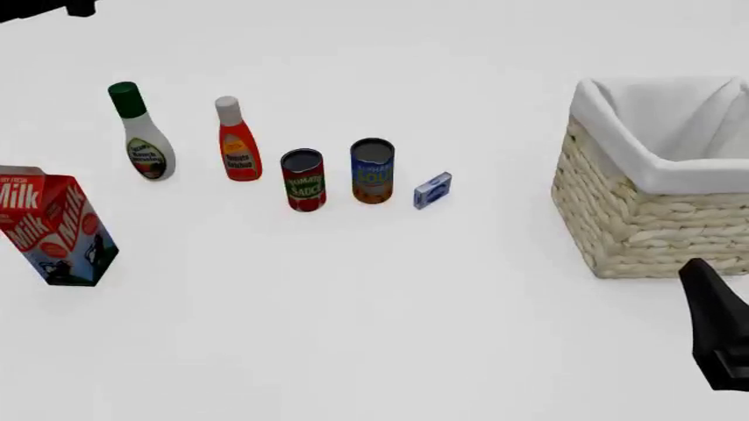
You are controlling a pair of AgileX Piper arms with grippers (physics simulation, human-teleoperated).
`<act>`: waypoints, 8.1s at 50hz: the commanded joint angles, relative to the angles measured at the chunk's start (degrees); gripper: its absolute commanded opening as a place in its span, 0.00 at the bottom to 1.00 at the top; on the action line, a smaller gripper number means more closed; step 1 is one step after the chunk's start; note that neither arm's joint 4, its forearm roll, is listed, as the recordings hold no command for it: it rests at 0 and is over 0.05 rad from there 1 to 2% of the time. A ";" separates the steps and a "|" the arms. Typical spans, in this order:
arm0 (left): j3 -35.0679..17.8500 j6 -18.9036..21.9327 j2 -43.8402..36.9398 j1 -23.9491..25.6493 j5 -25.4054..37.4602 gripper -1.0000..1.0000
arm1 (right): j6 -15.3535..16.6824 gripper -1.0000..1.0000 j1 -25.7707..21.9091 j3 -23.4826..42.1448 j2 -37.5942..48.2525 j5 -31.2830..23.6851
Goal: Pick the salad dressing and place it in the basket.
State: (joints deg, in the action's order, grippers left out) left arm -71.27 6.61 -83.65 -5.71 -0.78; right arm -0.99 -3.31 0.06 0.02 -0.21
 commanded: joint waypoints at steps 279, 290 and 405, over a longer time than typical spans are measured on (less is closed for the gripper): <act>-7.60 -0.81 0.81 10.69 1.06 0.00 | -1.15 1.00 -3.59 -0.05 0.06 -1.84; -2.80 2.16 6.20 24.82 2.69 0.00 | -1.06 1.00 -3.82 -0.04 0.07 -1.52; -1.01 -4.88 -7.06 52.98 -1.49 0.00 | 12.42 1.00 -25.43 23.62 30.74 -4.22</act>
State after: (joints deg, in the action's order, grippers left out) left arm -72.40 0.97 -92.38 46.14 -2.49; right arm 9.57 -26.69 21.63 24.80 -6.55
